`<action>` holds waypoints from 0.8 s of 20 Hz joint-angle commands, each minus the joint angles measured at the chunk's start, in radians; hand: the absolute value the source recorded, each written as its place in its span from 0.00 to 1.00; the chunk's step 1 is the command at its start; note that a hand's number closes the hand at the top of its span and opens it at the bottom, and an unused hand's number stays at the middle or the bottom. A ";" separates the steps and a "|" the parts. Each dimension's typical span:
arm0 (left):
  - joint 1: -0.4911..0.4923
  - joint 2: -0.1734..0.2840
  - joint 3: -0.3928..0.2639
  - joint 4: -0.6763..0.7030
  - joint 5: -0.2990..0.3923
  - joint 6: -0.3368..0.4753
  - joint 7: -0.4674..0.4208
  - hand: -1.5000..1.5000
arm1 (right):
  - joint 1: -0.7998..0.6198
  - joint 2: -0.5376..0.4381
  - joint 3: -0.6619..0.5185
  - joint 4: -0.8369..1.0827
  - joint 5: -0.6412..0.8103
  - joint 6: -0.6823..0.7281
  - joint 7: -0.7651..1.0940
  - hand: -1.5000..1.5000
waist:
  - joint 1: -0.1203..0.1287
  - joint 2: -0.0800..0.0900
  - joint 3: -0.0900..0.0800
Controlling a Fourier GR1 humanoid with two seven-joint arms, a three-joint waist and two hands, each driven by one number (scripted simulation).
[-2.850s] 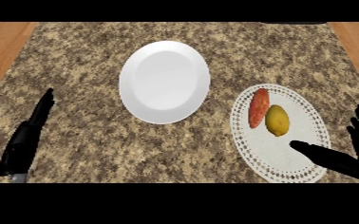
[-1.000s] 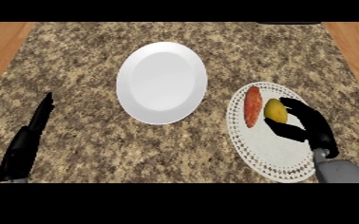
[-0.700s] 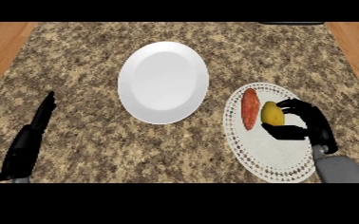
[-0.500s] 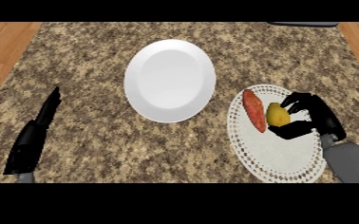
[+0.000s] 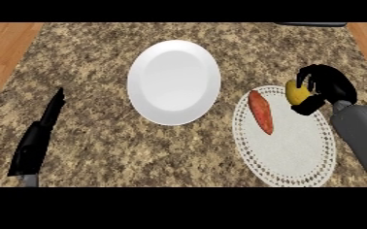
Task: Pick the lemon from the placemat and place it in the plate
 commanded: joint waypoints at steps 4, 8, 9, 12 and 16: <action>0.024 -0.003 0.006 -0.031 -0.011 0.002 0.026 0.50 | -0.115 0.005 -0.066 0.062 0.076 -0.165 -0.115 1.00 | -0.037 -0.011 0.000; 0.012 0.007 0.052 0.037 0.017 -0.007 -0.010 0.50 | -0.139 -0.016 -0.103 -0.091 0.048 -0.188 -0.151 1.00 | -0.057 -0.017 -0.002; 0.013 -0.004 0.036 0.016 -0.014 0.022 -0.005 0.50 | -0.168 0.034 -0.097 -0.110 0.049 -0.206 -0.144 1.00 | -0.051 -0.016 -0.001; 0.047 0.014 0.046 -0.043 0.018 -0.017 0.040 0.50 | -0.123 0.026 -0.109 -0.268 -0.028 -0.140 -0.222 1.00 | -0.063 -0.023 -0.001; 0.002 0.030 0.073 0.030 0.012 -0.024 0.004 0.50 | -0.130 0.066 -0.098 -0.398 -0.067 -0.048 -0.172 1.00 | -0.060 -0.017 -0.002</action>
